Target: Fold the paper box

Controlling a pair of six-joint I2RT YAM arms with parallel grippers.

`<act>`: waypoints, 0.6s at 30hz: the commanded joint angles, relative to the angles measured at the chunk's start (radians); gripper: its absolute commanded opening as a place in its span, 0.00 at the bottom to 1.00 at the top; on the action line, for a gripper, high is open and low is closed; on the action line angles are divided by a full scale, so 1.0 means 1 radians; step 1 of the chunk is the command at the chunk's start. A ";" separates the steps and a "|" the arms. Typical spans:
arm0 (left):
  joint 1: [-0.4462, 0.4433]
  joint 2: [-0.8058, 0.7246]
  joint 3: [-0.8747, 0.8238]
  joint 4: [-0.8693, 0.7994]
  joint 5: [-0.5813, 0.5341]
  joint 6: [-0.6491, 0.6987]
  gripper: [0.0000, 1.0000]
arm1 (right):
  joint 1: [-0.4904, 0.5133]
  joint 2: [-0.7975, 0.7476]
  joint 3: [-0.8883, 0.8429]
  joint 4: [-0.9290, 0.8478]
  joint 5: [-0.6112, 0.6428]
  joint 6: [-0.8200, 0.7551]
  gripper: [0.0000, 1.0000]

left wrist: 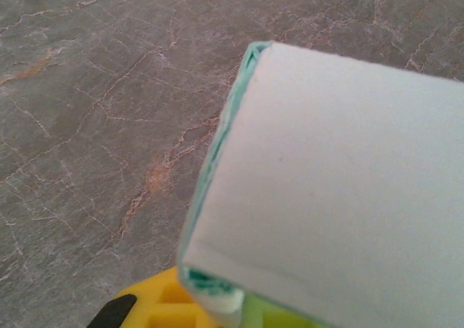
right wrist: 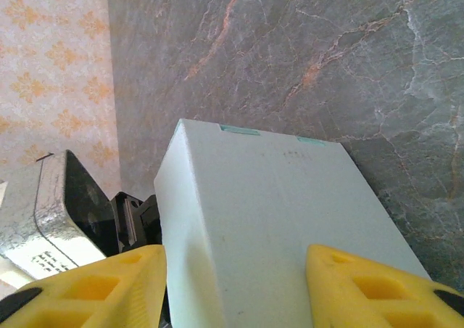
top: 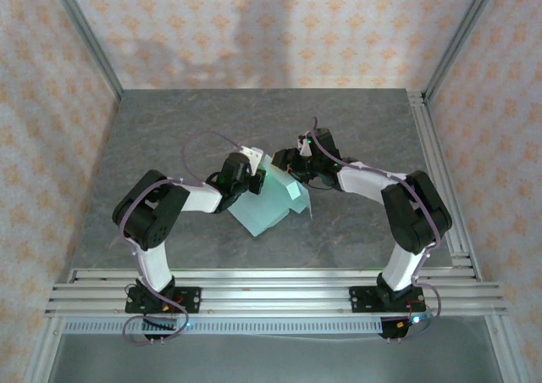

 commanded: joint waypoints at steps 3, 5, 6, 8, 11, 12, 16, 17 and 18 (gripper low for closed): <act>-0.011 0.009 0.017 0.018 0.015 -0.003 0.09 | 0.021 -0.051 -0.008 0.010 -0.061 0.003 0.55; -0.011 0.006 0.013 0.022 0.026 0.000 0.09 | -0.008 -0.065 -0.011 -0.010 -0.043 -0.007 0.56; -0.011 0.006 0.011 0.022 0.031 0.002 0.09 | -0.020 -0.070 -0.010 -0.022 -0.038 -0.013 0.57; -0.011 0.004 0.009 0.023 0.038 0.006 0.09 | -0.047 -0.081 -0.003 -0.052 -0.022 -0.033 0.58; -0.011 0.003 0.008 0.021 0.046 0.011 0.09 | -0.075 -0.085 0.009 -0.076 -0.002 -0.053 0.59; -0.011 0.002 0.008 0.022 0.046 0.011 0.09 | -0.080 -0.082 0.015 -0.084 -0.001 -0.060 0.59; -0.011 0.004 0.011 0.024 0.047 0.006 0.09 | -0.082 -0.030 0.060 -0.131 -0.026 -0.091 0.59; -0.011 0.004 0.009 0.023 0.044 0.004 0.09 | -0.079 -0.017 0.066 -0.128 -0.044 -0.090 0.59; -0.012 0.003 0.011 0.022 0.041 0.002 0.09 | -0.074 -0.009 0.068 -0.124 -0.053 -0.091 0.59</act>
